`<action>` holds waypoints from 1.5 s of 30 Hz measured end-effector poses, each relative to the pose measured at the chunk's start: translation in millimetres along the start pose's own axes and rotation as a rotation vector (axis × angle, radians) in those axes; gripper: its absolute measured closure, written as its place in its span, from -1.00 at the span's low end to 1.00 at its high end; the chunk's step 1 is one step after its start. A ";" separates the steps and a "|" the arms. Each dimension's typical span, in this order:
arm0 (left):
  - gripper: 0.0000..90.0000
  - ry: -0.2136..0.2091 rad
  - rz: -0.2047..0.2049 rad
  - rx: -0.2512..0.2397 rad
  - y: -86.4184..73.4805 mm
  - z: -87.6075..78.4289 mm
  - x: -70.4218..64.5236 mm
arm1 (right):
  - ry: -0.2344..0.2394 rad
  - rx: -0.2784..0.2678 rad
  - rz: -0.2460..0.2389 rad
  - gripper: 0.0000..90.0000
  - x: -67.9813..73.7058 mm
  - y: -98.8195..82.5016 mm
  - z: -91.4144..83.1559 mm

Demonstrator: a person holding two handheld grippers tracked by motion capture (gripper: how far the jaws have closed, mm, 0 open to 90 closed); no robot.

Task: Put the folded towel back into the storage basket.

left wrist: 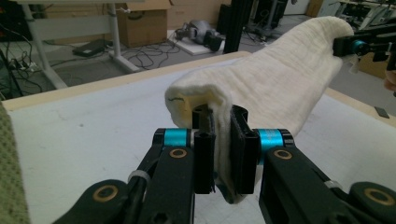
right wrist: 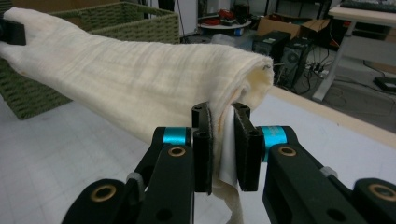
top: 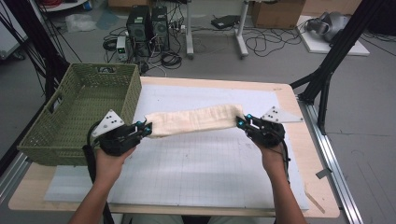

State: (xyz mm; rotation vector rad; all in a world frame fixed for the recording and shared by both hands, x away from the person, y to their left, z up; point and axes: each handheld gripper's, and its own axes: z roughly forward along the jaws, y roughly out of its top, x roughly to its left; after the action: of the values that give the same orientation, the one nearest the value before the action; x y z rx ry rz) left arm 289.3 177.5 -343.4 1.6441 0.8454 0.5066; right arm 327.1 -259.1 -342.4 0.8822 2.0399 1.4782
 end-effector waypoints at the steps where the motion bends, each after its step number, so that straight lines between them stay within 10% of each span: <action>1: 0.81 0.007 0.003 -0.003 1.4 -3.0 1.2 | 0.001 -0.004 -0.002 0.78 0.4 3.7 3.9; 45: 0.81 0.213 0.017 -0.075 2.3 -99.4 53.3 | 0.103 0.020 -0.132 0.79 50.9 120.2 164.8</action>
State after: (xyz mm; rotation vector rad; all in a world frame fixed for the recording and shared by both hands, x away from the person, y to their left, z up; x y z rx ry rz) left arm 252.9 282.3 -322.7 1.5478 0.9566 0.7267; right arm 433.7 -89.2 -279.4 0.6777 2.1458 1.4605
